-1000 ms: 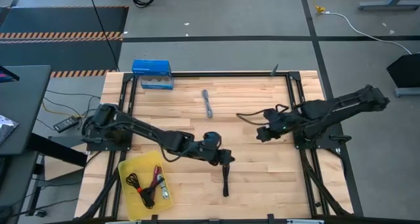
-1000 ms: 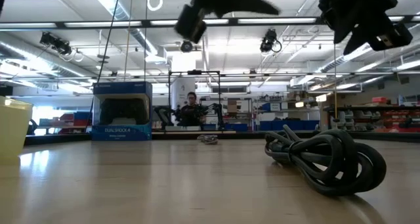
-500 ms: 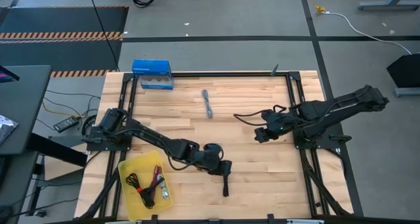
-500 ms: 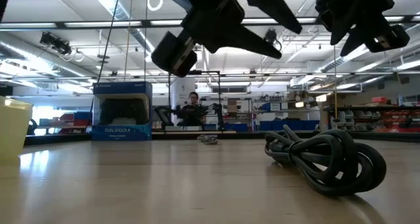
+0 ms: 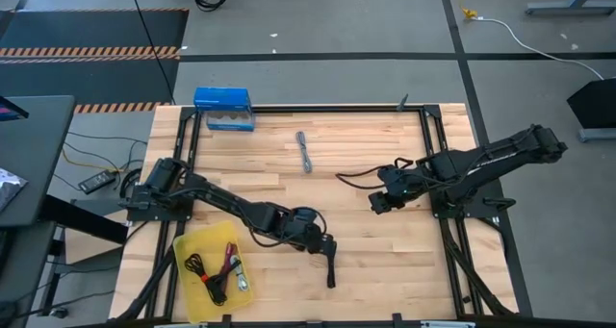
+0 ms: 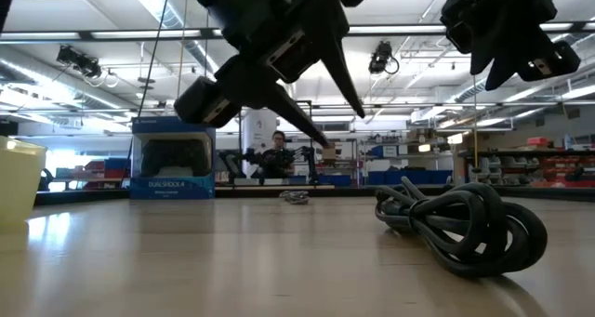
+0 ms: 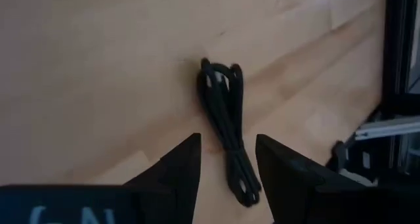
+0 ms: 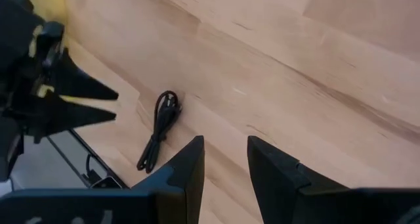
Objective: Pick and place USB-C Cables
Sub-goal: Put the black charger cable into the yellow bin
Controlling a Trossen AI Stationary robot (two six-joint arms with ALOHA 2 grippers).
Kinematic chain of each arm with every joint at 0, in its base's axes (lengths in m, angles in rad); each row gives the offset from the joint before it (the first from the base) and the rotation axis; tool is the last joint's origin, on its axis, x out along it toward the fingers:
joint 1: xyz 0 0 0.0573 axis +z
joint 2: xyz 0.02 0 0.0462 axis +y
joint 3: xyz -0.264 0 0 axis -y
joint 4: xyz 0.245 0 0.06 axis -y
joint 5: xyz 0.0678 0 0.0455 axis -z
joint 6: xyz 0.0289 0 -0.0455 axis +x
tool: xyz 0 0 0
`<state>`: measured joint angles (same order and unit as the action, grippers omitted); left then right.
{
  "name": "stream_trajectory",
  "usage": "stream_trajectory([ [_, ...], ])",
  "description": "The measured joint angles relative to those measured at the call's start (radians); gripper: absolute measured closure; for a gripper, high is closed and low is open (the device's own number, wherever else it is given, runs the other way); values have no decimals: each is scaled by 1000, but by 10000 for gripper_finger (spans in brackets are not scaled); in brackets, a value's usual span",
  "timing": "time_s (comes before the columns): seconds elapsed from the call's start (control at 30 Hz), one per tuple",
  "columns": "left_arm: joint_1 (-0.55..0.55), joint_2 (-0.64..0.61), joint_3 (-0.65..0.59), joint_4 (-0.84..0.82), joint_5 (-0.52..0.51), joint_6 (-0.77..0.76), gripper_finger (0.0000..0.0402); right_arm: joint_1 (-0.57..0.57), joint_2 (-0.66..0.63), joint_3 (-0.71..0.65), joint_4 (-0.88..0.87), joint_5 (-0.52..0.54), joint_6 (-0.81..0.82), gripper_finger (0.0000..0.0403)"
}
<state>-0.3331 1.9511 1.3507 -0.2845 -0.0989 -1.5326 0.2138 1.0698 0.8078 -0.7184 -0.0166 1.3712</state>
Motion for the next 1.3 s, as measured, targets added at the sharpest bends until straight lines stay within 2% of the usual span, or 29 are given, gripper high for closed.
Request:
stream_trajectory([
  [0.2, 10, 54, 0, 39, 2, -12, 248, 0, 2, 0, 10, -29, -4, 281],
  [0.4, 13, 99, 1, 194, -3, -36, 248, 0, 3, 1, 15, -50, -5, 281],
  [0.9, 29, 138, 0, 197, -9, -36, 253, 1, 6, 0, 18, -83, -5, 281],
  [1.07, 29, 138, 0, 193, -11, 0, 293, 1, 6, 0, 30, -83, -6, 281],
  [1.3, 29, 138, 1, 199, 1, 48, 390, 1, 6, 0, 39, -83, -21, 281],
])
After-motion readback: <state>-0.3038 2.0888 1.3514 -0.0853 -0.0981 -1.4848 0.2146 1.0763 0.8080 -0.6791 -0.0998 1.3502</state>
